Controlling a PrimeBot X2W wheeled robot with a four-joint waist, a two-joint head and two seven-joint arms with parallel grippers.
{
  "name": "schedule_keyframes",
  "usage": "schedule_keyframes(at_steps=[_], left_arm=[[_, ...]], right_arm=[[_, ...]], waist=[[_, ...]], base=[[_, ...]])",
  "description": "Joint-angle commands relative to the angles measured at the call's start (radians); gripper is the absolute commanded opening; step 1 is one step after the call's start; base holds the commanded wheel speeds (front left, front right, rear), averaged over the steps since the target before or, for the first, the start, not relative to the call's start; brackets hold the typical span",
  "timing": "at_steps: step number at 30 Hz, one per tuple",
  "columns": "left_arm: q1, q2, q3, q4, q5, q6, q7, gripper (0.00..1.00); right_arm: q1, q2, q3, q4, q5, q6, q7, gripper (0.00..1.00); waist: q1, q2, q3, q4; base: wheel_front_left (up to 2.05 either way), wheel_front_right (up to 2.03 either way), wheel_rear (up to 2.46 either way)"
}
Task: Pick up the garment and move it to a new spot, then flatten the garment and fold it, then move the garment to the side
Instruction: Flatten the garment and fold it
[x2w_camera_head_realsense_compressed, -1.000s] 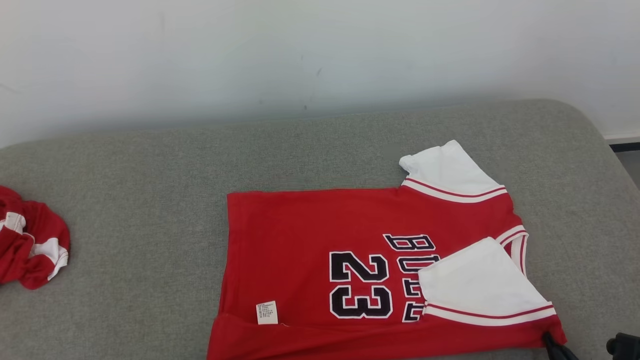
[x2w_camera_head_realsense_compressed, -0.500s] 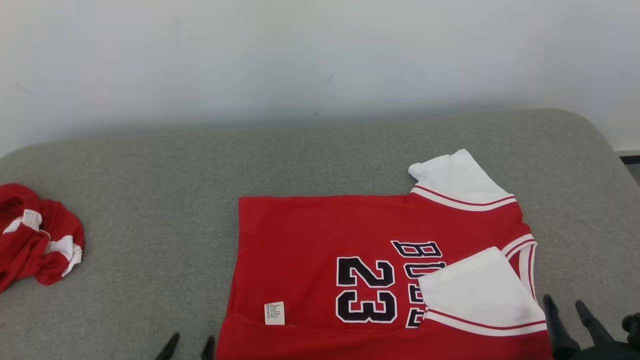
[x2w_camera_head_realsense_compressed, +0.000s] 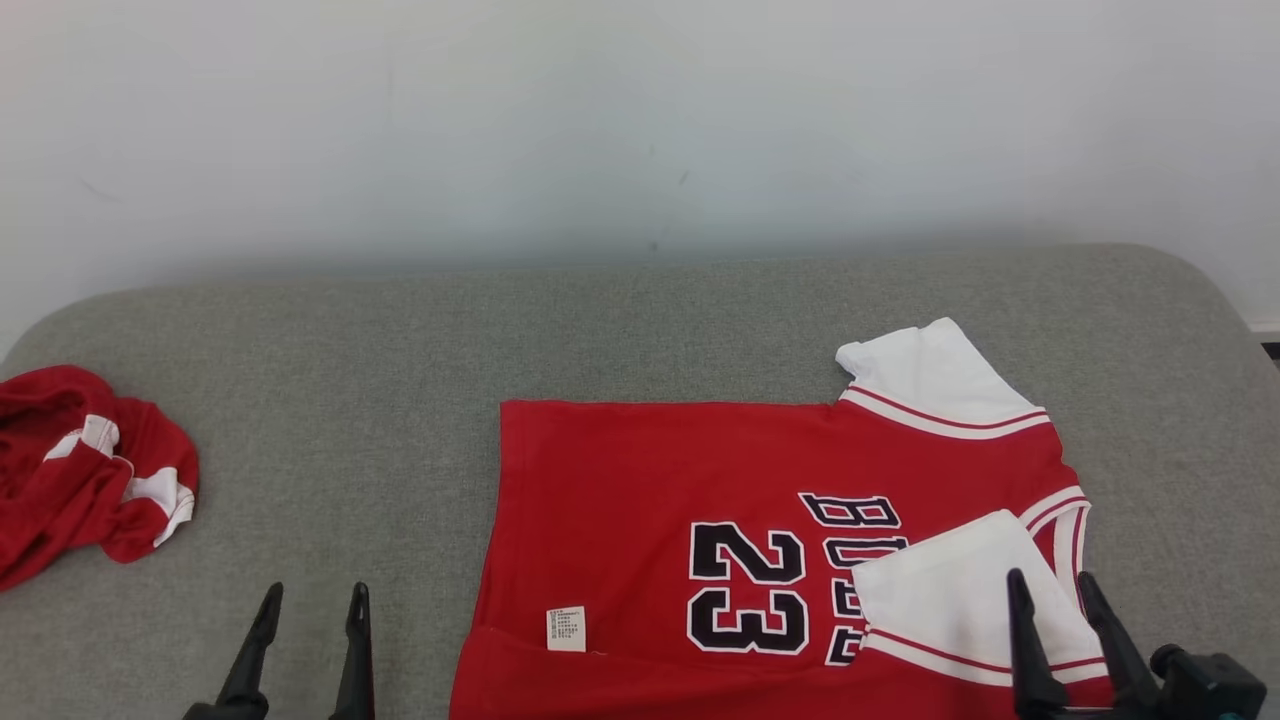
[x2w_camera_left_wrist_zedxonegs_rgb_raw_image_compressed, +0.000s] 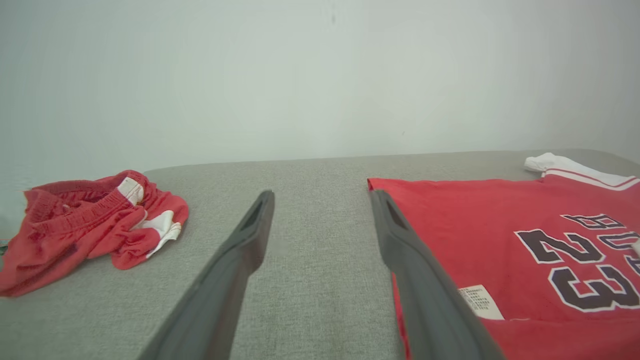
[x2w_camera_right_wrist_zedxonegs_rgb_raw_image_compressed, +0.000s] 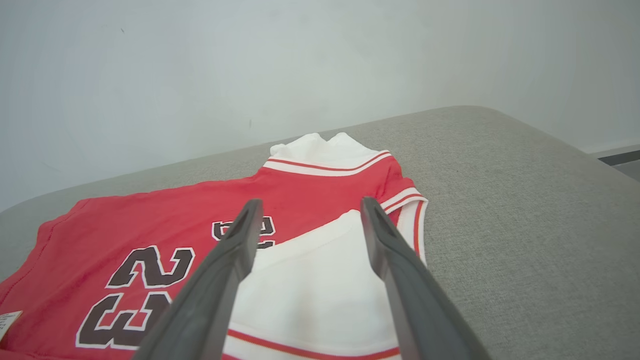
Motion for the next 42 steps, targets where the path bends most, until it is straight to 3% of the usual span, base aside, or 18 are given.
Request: schedule_keyframes(at_steps=[1, 9, 19, 34, 42], left_arm=[[0.016, -0.017, 0.026, -0.011, 0.025, 0.013, -0.003, 1.0], [0.015, -0.059, 0.105, 0.002, 0.047, 0.027, -0.003, 1.0], [0.025, -0.08, 0.128, 0.041, 0.077, 0.004, -0.003, 1.0], [0.025, -0.084, 0.128, 0.071, 0.082, -0.022, -0.003, 1.0], [-0.075, -0.07, 0.098, 0.129, 0.051, -0.038, -0.003, 1.0]], right_arm=[[-0.011, 0.018, 0.007, -0.007, -0.037, -0.002, -0.007, 1.0], [0.043, 0.064, 0.022, -0.128, -0.184, -0.002, -0.009, 1.0], [0.119, 0.115, 0.025, -0.217, -0.282, -0.002, -0.009, 1.0], [0.111, 0.127, 0.002, -0.204, -0.293, -0.002, -0.009, 1.0], [0.024, 0.104, 0.028, -0.136, -0.283, -0.002, -0.009, 1.0]], waist=[[0.0, 0.0, 0.002, 0.003], [0.0, 0.0, 0.007, 0.01], [0.0, 0.0, 0.005, 0.012], [0.0, 0.0, 0.005, 0.008], [0.0, 0.0, 0.021, -0.035]], base=[[0.0, 0.0, 0.0], [0.0, 0.0, 0.0], [0.0, 0.0, 0.0], [0.0, 0.0, 0.0], [0.0, 0.0, 0.0]])
